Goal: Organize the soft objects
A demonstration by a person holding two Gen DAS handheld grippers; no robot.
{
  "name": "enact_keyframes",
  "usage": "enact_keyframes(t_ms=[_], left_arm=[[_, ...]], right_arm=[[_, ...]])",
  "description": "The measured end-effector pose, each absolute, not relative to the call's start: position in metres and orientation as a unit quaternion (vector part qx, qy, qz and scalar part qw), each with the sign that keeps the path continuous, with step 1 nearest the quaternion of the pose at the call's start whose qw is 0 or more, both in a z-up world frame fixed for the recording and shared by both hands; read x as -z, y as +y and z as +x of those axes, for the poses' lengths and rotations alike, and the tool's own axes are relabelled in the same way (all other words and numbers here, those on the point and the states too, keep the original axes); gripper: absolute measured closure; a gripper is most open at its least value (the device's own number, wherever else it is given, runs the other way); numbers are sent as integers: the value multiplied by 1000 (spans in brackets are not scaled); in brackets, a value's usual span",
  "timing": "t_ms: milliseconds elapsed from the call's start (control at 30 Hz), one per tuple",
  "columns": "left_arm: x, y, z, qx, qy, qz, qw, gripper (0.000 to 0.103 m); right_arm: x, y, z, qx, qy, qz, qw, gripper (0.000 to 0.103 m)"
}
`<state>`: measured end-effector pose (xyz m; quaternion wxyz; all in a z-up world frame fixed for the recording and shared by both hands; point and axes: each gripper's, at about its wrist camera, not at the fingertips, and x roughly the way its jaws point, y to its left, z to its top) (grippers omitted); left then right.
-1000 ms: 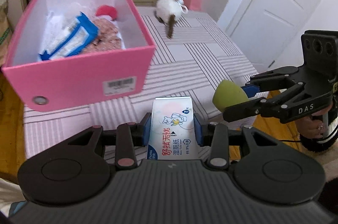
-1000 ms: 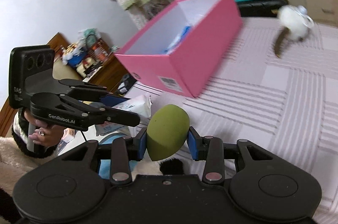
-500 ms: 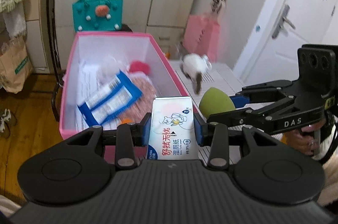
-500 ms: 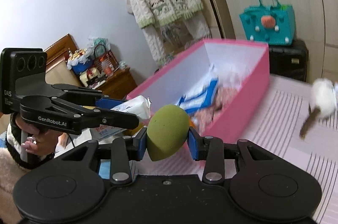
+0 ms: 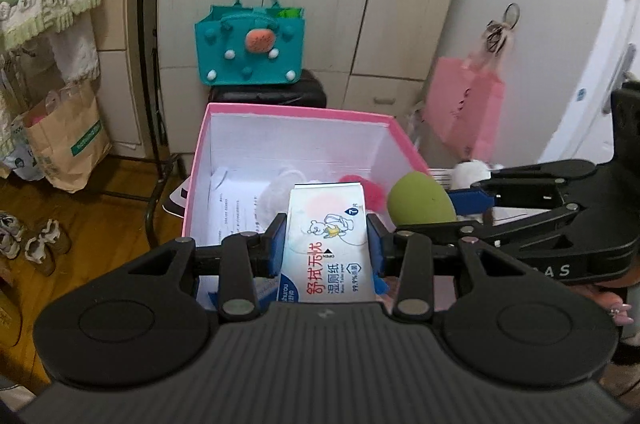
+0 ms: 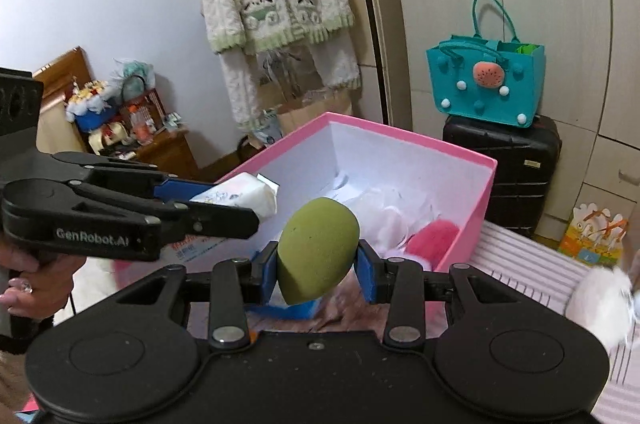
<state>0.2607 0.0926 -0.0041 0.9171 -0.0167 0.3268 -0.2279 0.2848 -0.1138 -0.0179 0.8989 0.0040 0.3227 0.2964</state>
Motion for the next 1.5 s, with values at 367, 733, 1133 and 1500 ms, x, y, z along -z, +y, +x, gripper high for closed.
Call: enact_keyframes(t_ms=[367, 733, 1133, 1500], left_arm=[[14, 86, 291, 180, 334, 2, 925, 60], [-5, 96, 253, 196, 304, 18, 932, 43], [-39, 106, 174, 248, 298, 23, 921, 37], [-46, 106, 116, 282, 329, 35, 901, 32]], right_arm=[[33, -90, 320, -254, 317, -64, 911, 55], [18, -113, 289, -267, 301, -30, 915, 38], [-15, -134, 217, -298, 299, -10, 907, 37], [-30, -144, 159, -331, 305, -8, 893, 35]])
